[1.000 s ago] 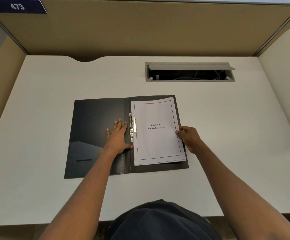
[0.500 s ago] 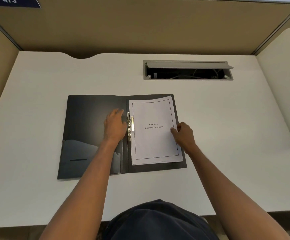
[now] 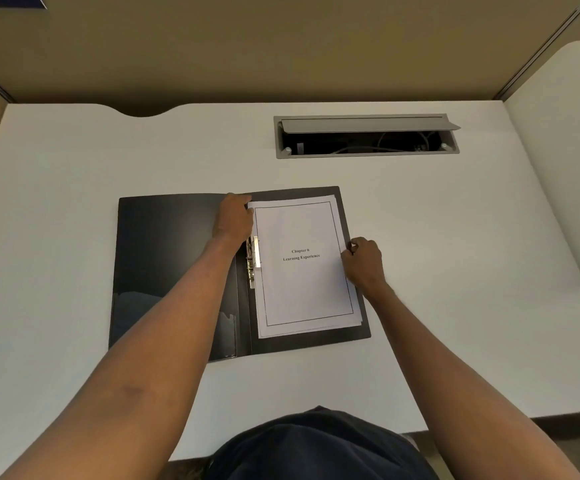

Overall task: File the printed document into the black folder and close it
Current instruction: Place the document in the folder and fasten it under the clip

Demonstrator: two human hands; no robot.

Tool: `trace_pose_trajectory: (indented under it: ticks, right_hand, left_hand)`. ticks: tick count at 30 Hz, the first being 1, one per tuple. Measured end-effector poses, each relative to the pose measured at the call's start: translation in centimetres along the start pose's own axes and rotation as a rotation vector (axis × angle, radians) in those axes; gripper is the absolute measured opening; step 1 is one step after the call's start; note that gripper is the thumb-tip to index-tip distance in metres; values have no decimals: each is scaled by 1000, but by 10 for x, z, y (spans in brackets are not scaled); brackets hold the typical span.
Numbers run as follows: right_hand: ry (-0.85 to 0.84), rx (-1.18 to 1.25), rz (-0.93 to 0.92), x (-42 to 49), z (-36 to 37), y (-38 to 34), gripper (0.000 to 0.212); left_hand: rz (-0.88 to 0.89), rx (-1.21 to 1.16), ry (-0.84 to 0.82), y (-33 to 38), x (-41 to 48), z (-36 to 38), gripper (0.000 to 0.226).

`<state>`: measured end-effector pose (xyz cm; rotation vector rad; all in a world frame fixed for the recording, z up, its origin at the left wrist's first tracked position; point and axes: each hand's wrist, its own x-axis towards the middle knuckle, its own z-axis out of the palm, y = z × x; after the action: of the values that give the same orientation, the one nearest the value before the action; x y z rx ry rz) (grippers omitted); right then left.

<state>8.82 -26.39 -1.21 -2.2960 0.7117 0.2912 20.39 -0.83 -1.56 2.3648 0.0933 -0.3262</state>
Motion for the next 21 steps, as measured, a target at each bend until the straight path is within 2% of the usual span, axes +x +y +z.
trace_pose_trajectory:
  ticks: [1, 4, 8, 9, 12, 14, 15, 17, 19, 21]
  right_hand:
    - [-8, -3, -2, 2, 0, -2, 10]
    - [-2, -17, -26, 4, 5, -7, 34]
    - [9, -39, -28, -1, 12, -10, 44]
    - [8, -49, -37, -1, 13, -9, 40]
    - [-1, -62, -44, 3, 11, -7, 6]
    - [20, -32, -54, 13, 7, -14, 8]
    - [35, 1, -68, 19, 4, -21, 8]
    - [64, 53, -78, 35, -2, -35, 16]
    - [74, 121, -44, 51, -8, -48, 31]
    - [66, 161, -25, 63, -10, -57, 36]
  left_hand:
    - [3, -7, 9, -1, 2, 0, 39]
    - [27, -1, 23, -5, 6, 2, 20]
    - [80, 75, 33, -5, 10, 5, 32]
    - [85, 91, 38, -4, 10, 5, 34]
    - [64, 62, 10, -6, 11, 6, 31]
    - [46, 12, 1, -7, 12, 5, 25]
    - [39, 1, 4, -7, 12, 4, 30]
    - [14, -13, 16, -8, 13, 4, 35]
    - [4, -53, 74, -10, 13, 5, 19]
    - [-25, -113, 142, -11, 11, 7, 6]
